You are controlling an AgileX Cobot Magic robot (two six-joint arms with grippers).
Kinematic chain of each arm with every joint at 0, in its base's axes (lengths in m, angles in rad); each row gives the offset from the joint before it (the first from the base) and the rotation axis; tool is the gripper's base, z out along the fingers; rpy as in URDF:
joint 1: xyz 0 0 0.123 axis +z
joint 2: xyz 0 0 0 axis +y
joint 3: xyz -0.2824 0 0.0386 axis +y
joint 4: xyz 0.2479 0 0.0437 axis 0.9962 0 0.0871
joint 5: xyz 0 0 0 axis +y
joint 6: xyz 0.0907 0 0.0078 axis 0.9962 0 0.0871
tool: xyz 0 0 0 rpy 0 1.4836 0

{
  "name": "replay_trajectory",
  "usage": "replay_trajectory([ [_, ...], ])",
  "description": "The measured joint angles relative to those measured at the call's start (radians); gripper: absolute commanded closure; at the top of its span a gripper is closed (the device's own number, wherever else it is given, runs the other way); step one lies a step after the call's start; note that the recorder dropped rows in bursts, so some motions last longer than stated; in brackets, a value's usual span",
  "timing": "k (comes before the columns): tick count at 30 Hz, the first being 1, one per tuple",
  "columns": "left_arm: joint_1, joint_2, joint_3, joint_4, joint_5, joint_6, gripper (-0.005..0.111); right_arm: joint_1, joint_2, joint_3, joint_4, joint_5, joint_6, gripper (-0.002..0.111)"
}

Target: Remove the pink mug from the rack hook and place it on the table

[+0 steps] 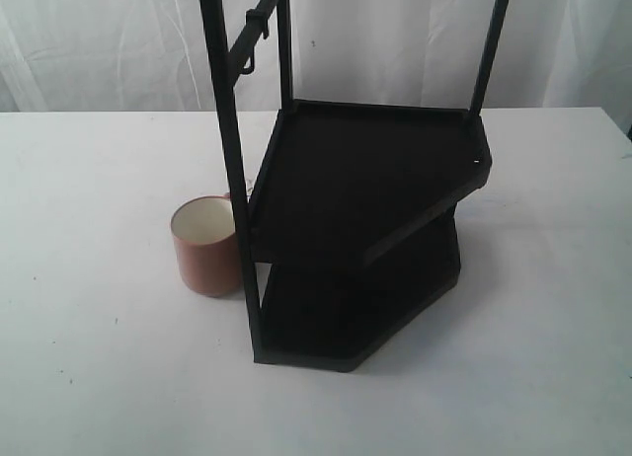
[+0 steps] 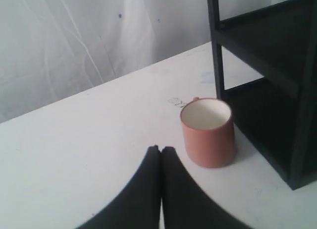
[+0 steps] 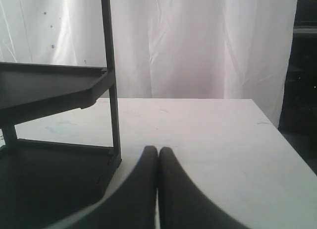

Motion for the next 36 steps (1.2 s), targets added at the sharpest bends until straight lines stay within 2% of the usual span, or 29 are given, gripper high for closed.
replay_trajectory([
  [5, 0.065, -0.137, 0.138, -0.010, -0.004, 0.021, 0.107, 0.000, 0.000, 0.000, 0.000, 0.000, 0.000, 0.108],
  [13, 0.087, -0.277, 0.301, -0.010, -0.006, 0.023, 0.107, 0.000, 0.000, 0.000, 0.000, 0.000, 0.000, 0.108],
  [36, 0.087, -0.289, 0.313, 0.009, 0.015, 0.018, 0.107, 0.000, 0.000, 0.000, 0.000, 0.000, 0.019, 0.108],
])
